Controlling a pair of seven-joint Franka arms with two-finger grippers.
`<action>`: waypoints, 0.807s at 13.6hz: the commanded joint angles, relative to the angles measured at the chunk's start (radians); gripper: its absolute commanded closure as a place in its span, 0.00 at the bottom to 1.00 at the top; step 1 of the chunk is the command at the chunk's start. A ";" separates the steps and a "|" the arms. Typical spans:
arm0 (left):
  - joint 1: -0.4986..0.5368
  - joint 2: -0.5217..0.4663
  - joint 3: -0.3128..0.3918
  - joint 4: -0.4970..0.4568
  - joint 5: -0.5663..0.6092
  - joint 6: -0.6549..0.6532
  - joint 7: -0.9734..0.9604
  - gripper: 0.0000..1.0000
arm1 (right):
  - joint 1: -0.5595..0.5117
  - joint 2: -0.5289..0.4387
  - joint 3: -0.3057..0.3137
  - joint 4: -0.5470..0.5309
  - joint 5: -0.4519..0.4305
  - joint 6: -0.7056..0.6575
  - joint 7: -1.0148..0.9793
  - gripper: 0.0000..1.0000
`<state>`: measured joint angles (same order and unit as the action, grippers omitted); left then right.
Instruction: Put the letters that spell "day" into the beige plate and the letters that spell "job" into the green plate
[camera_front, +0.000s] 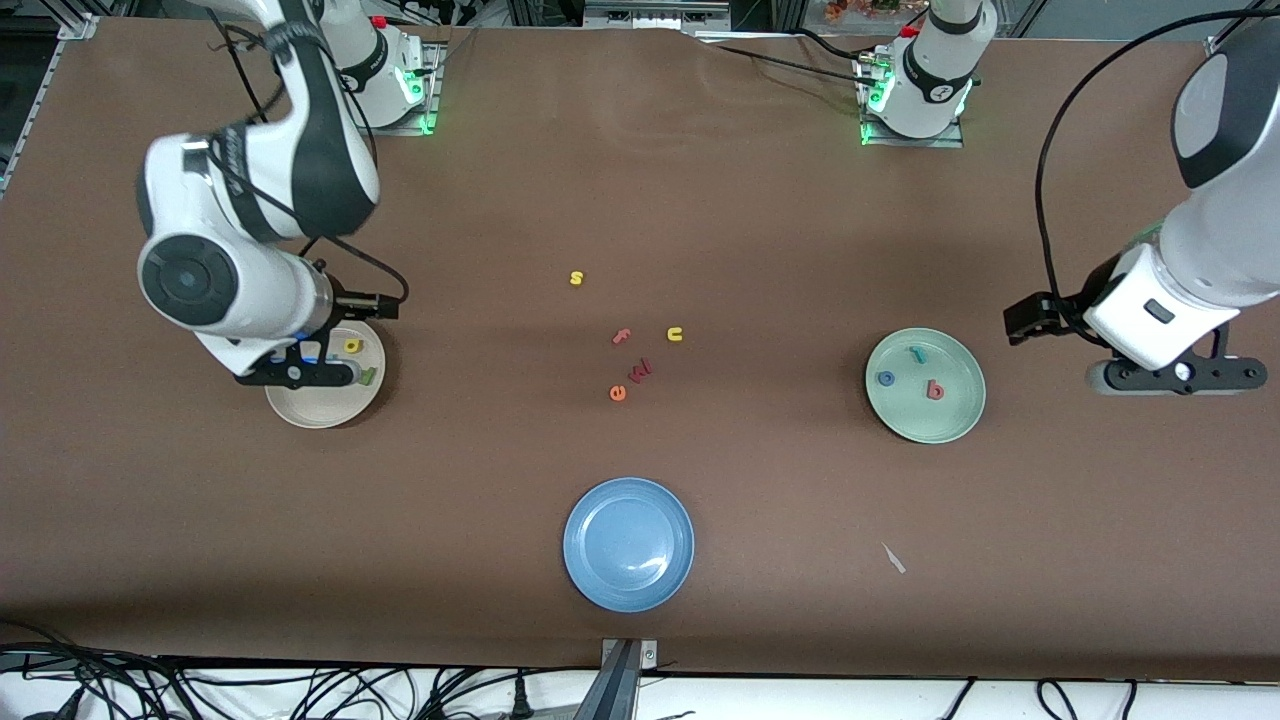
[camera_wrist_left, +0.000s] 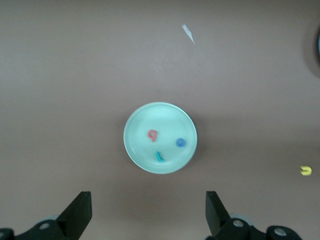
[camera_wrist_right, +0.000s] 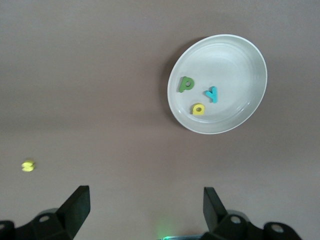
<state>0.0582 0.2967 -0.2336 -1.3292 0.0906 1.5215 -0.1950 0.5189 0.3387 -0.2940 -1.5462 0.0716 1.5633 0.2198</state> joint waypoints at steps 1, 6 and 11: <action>-0.021 -0.146 0.088 -0.184 -0.095 0.093 0.014 0.00 | -0.201 -0.143 0.183 -0.069 -0.026 0.011 0.001 0.00; -0.057 -0.330 0.112 -0.344 -0.112 0.123 0.086 0.00 | -0.341 -0.240 0.202 -0.068 -0.027 -0.029 -0.103 0.00; -0.057 -0.334 0.166 -0.301 -0.120 0.051 0.144 0.00 | -0.355 -0.254 0.205 0.006 -0.072 -0.132 -0.122 0.00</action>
<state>0.0110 -0.0195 -0.1035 -1.6221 -0.0093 1.6062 -0.1140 0.1807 0.0953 -0.1126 -1.5649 0.0189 1.4762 0.1121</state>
